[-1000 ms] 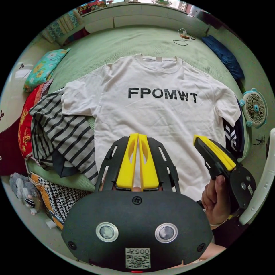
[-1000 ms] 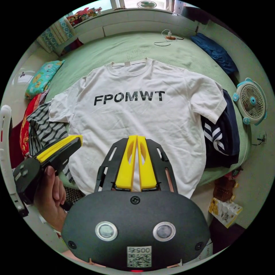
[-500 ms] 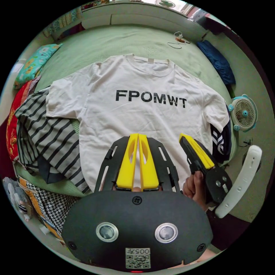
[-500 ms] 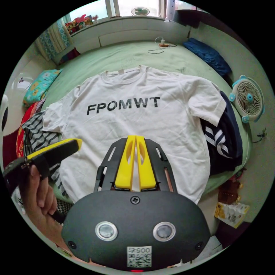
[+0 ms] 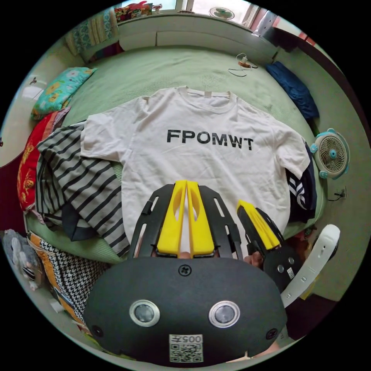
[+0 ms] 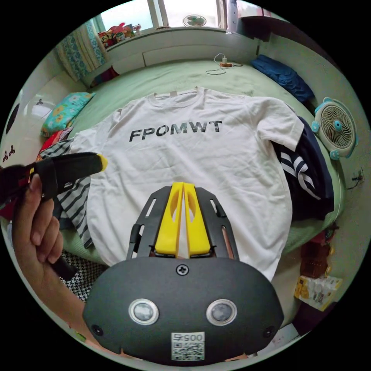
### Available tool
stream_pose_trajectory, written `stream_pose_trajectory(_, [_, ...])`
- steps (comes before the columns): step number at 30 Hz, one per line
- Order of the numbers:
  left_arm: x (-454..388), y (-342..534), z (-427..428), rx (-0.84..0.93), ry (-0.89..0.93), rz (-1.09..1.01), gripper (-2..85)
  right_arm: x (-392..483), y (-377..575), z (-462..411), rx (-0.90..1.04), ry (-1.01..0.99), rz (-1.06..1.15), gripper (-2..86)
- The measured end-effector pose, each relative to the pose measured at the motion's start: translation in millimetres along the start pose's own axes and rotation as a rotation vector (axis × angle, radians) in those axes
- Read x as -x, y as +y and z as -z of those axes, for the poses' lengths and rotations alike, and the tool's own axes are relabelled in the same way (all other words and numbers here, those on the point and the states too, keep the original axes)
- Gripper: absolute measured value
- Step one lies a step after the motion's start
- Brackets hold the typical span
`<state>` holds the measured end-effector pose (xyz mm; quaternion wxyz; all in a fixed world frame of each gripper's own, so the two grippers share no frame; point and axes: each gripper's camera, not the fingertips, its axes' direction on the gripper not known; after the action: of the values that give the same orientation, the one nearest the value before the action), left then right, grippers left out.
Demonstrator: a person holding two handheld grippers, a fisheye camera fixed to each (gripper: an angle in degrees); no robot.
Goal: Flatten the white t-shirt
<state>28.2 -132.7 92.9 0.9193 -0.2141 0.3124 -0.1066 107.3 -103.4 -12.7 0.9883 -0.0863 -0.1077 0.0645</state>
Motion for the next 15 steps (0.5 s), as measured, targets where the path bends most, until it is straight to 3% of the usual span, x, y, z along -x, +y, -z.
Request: stream_pose_trajectory(15, [-41.8,77.4,6.0,0.076,-0.044,-0.094,-0.2,-46.7,57.1,86.9,0.019,0.145,-0.065,-1.3])
